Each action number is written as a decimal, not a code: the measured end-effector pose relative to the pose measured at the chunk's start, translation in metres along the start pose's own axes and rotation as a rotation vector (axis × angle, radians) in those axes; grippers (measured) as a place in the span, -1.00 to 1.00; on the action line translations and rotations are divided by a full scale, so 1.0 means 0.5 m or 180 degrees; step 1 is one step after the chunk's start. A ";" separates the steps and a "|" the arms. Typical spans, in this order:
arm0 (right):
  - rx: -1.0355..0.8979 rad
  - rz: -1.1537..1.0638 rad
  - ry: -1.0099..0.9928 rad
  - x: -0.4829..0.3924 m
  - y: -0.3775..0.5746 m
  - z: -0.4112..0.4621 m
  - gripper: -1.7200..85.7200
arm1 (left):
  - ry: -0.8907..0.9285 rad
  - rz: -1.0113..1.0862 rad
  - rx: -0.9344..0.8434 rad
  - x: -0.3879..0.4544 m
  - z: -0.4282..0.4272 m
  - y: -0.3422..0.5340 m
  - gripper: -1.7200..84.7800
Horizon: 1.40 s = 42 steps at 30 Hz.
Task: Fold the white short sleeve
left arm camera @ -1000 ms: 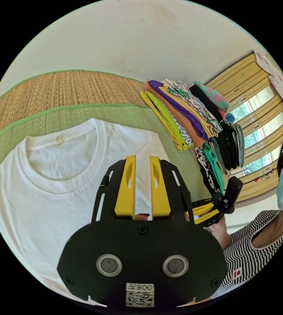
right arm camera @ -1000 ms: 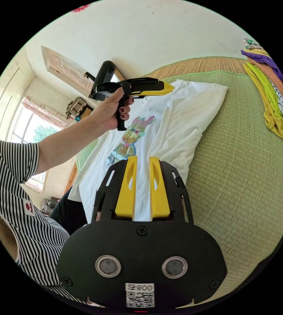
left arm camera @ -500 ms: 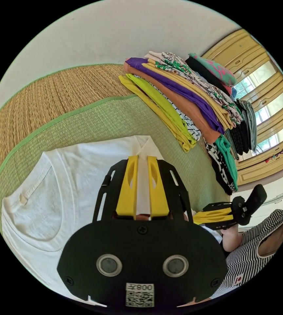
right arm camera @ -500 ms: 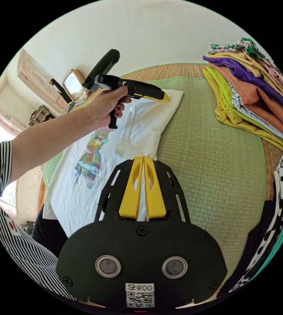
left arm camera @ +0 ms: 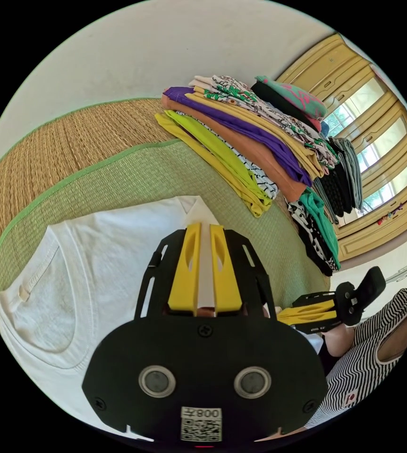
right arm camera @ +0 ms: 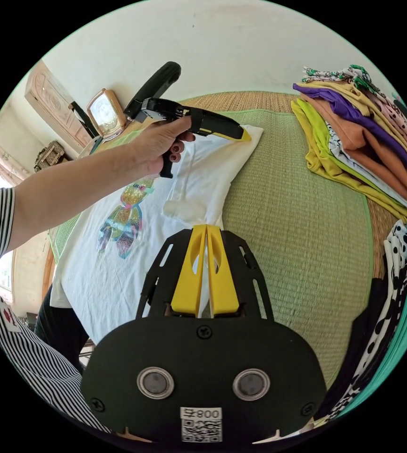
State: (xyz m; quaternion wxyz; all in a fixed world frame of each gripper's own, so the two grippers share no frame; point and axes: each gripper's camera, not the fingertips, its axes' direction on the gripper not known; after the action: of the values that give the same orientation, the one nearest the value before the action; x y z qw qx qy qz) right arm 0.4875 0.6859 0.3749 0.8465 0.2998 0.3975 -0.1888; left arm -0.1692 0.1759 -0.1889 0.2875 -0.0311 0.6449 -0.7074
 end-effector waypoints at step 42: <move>0.0123 0.0230 0.0021 0.070 0.016 0.039 -0.96 | 0.0336 0.0009 -0.0291 0.234 -0.116 0.255 -0.96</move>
State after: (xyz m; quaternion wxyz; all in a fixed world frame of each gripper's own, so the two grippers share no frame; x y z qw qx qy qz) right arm 0.5243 0.6762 0.3602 0.8455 0.3308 0.3854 -0.1648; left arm -0.2439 0.1754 -0.3554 0.2524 -0.0059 0.6909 -0.6775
